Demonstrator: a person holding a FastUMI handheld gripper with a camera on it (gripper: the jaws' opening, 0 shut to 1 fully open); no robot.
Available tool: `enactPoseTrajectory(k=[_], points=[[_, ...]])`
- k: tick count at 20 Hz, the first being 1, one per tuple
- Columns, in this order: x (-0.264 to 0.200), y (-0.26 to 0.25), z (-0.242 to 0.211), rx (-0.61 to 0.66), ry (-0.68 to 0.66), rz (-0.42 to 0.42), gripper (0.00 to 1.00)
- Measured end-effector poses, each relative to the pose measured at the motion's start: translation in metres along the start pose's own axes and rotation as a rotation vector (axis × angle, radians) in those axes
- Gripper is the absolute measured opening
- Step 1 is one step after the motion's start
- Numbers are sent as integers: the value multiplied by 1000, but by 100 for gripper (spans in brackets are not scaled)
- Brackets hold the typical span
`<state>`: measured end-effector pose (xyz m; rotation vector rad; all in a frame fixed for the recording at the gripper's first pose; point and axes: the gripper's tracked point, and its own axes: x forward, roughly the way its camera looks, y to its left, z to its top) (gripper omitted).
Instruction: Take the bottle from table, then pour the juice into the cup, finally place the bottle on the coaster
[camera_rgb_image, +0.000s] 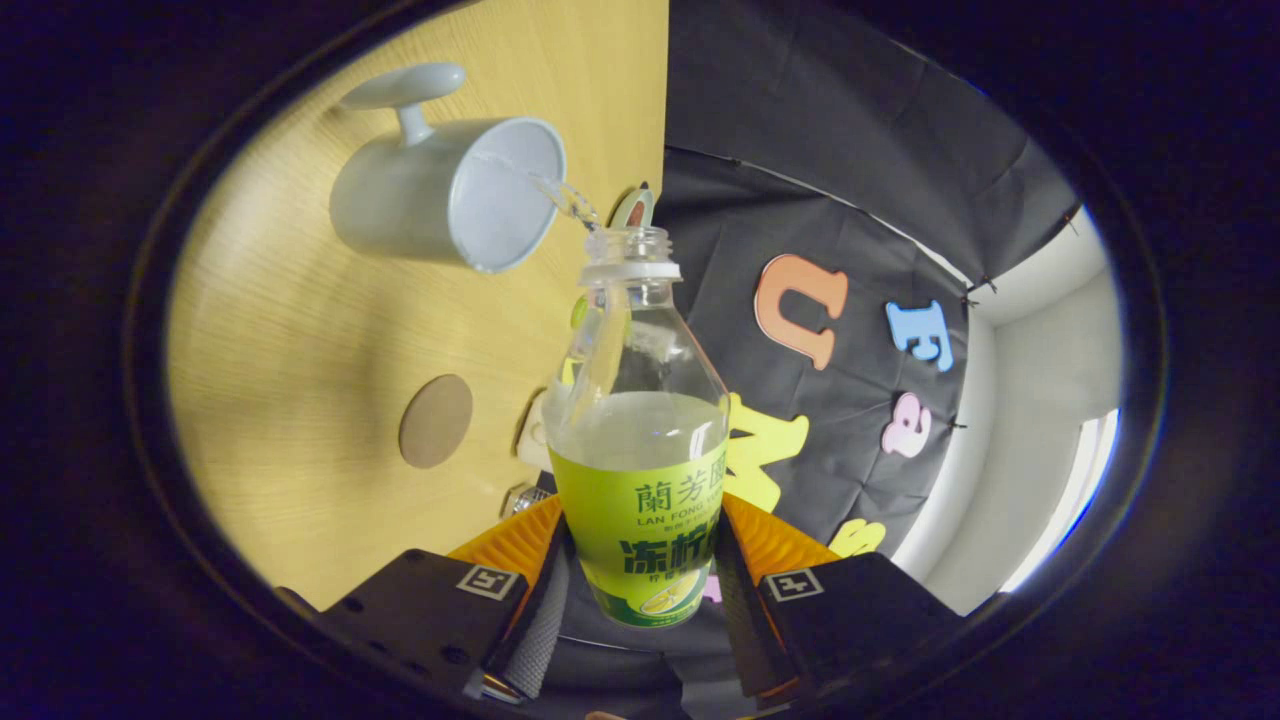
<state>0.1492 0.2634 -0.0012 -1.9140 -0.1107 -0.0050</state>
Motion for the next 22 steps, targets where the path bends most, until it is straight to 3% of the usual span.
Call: enactPoseTrajectory(k=[22], points=[[3, -30, -2, -110, -15, -53, 75]])
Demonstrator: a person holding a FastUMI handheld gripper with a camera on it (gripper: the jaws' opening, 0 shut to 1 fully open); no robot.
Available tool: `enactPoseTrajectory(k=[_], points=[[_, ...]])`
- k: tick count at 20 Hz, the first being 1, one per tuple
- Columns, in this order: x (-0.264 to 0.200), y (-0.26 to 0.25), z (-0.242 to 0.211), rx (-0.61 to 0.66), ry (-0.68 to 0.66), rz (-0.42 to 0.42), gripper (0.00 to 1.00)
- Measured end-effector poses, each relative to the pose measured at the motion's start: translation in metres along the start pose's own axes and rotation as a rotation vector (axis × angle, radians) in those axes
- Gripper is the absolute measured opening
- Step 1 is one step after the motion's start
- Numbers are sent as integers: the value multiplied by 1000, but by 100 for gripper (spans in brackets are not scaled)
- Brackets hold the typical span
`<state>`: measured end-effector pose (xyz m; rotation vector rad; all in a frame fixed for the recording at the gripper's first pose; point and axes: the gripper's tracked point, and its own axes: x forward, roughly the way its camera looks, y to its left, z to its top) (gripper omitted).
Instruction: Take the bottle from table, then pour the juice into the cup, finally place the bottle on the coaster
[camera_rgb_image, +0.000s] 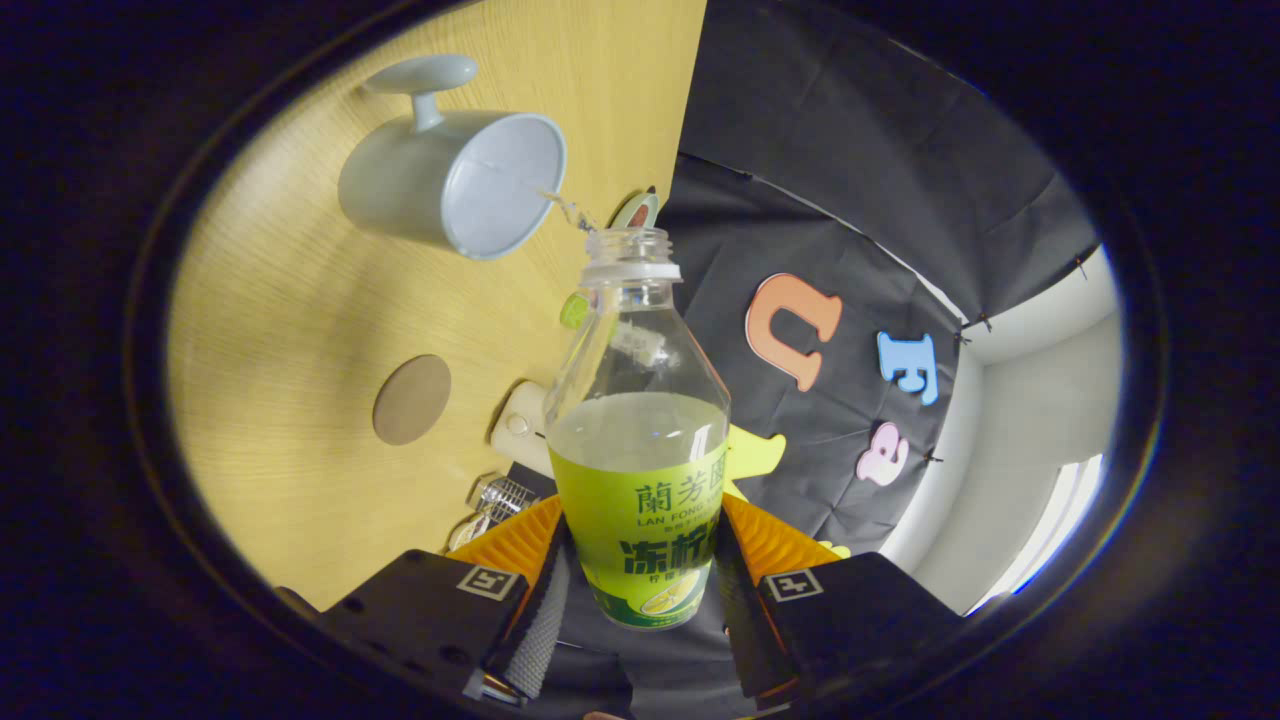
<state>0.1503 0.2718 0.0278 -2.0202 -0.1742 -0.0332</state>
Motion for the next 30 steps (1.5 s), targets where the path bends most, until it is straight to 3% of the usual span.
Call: enactPoseTrajectory(k=[30], points=[[-4, -19, 9, -132, -19, -36, 75]])
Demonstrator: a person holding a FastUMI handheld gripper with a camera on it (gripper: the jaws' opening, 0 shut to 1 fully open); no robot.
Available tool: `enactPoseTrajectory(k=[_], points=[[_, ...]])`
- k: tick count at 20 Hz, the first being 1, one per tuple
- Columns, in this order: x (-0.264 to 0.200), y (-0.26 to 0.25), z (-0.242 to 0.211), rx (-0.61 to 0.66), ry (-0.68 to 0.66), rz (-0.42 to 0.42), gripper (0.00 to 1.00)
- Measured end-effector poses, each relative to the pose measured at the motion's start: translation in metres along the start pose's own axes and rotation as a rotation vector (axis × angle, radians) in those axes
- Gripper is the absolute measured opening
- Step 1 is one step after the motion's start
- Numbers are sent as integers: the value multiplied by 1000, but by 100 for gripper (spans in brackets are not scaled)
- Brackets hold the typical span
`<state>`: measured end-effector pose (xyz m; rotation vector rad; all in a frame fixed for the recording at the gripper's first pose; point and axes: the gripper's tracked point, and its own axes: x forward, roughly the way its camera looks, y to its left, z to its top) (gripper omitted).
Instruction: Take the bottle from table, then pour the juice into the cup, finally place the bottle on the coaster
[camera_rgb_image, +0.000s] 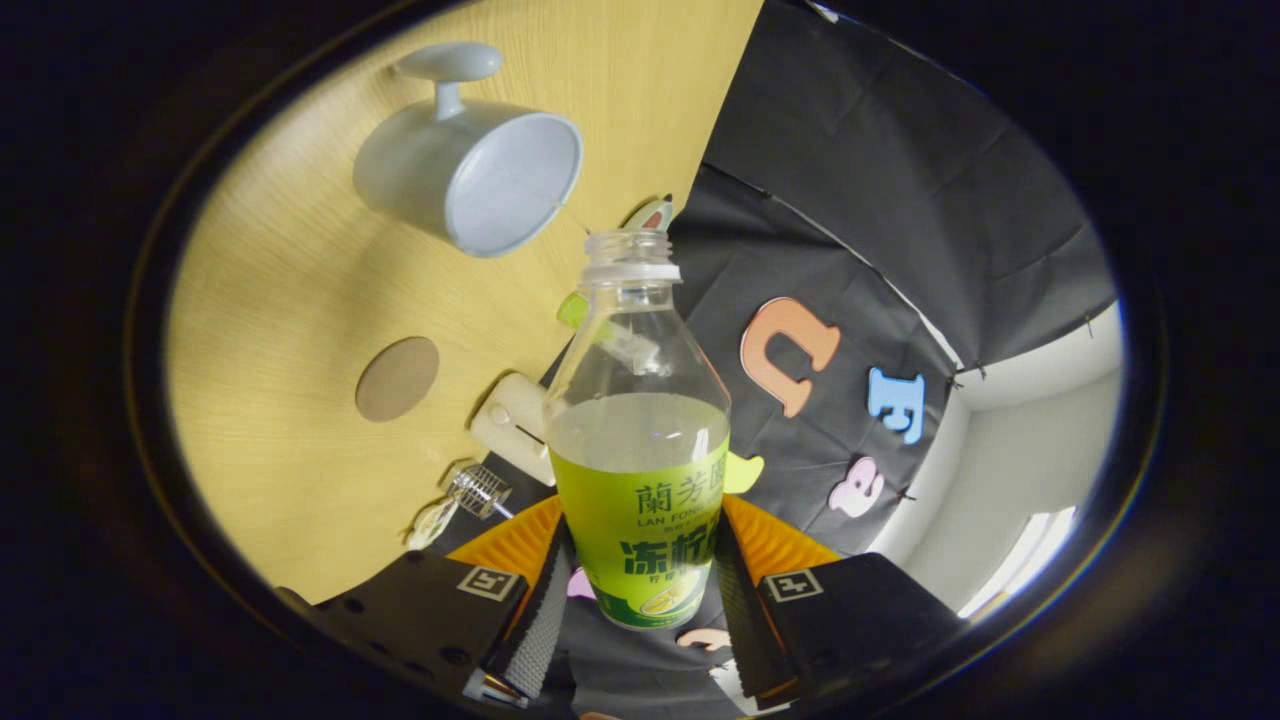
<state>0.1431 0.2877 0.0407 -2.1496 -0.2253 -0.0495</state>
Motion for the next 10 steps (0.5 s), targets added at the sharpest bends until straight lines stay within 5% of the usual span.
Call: enactPoseTrajectory(k=[10], points=[[2, -3, 3, -18, -2, -11, 75]])
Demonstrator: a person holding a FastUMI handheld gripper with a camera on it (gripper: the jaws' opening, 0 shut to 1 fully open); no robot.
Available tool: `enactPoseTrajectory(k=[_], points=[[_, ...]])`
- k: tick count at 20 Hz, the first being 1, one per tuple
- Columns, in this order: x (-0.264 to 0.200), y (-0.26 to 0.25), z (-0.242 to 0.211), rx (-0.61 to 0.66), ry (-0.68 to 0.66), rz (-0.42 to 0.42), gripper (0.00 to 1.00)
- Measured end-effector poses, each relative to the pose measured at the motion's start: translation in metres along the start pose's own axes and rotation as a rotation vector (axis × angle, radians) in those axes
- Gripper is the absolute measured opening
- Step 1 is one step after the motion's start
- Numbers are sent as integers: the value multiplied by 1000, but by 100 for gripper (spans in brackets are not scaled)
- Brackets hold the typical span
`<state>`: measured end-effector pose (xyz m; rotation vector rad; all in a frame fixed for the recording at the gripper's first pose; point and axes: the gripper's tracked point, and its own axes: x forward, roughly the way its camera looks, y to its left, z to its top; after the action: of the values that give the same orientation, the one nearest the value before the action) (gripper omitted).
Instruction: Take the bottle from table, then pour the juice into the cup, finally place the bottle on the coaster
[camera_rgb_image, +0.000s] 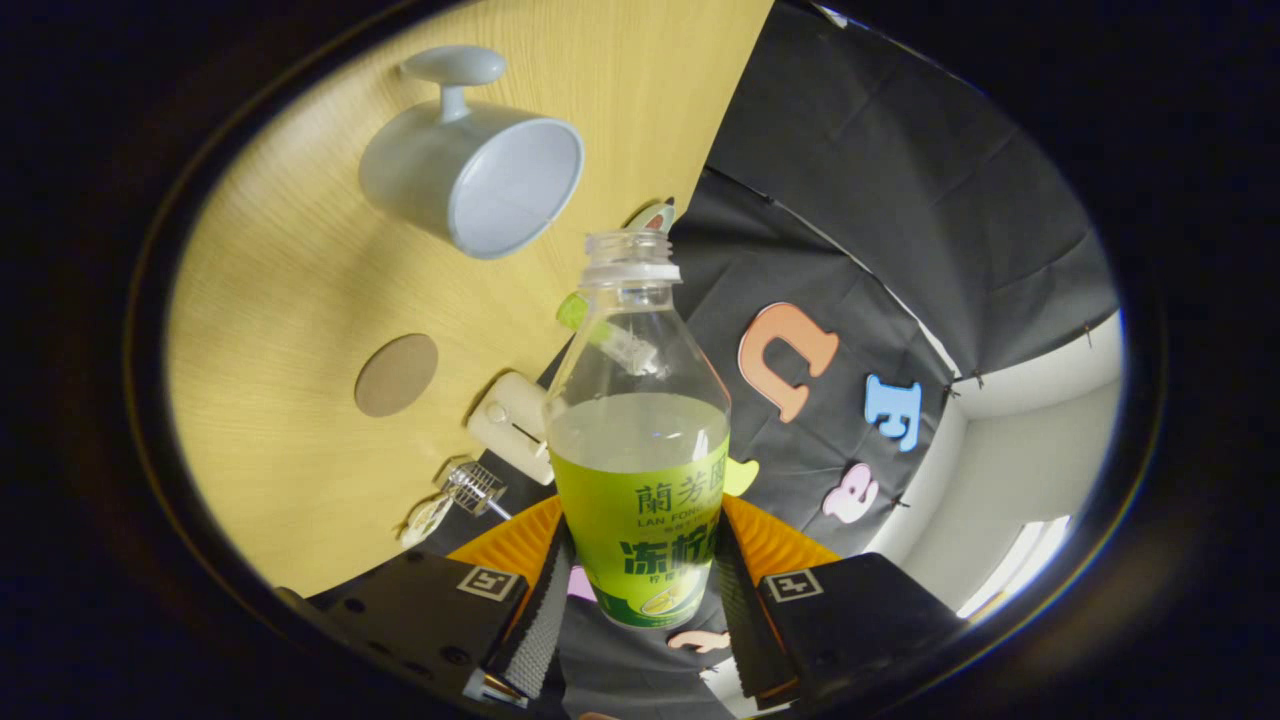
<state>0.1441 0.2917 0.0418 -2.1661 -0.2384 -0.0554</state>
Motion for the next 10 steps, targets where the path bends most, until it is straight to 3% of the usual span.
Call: enactPoseTrajectory(k=[10], points=[[2, 4, 2, 51, 0, 10, 75]])
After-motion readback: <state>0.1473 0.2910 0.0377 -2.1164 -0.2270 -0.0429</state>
